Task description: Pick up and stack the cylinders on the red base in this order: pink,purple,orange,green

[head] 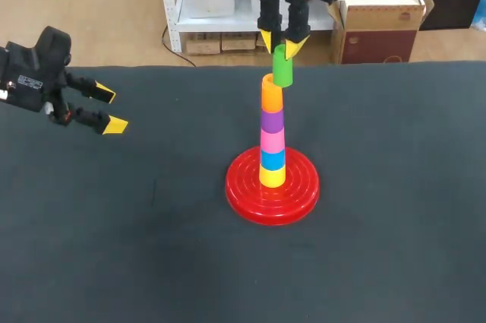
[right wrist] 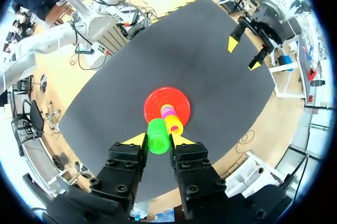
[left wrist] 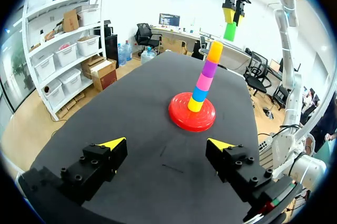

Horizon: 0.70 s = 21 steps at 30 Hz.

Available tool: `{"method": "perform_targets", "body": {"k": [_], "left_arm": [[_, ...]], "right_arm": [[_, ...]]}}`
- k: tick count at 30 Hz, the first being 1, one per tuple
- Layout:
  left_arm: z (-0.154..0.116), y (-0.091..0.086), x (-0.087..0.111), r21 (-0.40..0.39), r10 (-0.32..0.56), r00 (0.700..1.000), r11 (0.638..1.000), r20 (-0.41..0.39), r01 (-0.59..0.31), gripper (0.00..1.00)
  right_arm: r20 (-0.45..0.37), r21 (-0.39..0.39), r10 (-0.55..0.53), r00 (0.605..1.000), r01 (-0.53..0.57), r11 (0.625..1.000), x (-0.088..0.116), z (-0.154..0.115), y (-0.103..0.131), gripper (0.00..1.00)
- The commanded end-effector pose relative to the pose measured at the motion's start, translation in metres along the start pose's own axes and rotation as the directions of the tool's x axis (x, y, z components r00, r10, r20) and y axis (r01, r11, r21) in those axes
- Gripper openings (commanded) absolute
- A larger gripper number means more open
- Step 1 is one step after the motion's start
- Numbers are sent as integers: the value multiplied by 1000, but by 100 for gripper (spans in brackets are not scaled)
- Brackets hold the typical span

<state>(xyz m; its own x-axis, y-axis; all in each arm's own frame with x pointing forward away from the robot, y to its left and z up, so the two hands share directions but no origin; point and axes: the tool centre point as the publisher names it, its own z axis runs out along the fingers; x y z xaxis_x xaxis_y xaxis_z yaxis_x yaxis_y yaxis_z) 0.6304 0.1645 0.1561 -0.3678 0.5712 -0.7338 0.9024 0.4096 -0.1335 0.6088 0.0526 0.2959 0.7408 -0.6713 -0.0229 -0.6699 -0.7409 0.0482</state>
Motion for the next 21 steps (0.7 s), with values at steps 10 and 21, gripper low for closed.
{"method": "perform_targets", "body": {"k": [10, 21], "left_arm": [[0, 1, 2, 0, 3, 1000, 1000, 3, -3, 100], [0, 1, 2, 0, 3, 1000, 1000, 3, -3, 100]], "right_arm": [[-10, 9, 3, 1000, -3, 1000, 2, 2, -8, 0], [-16, -2, -1, 1000, 1, 1000, 2, 6, -12, 0]]}}
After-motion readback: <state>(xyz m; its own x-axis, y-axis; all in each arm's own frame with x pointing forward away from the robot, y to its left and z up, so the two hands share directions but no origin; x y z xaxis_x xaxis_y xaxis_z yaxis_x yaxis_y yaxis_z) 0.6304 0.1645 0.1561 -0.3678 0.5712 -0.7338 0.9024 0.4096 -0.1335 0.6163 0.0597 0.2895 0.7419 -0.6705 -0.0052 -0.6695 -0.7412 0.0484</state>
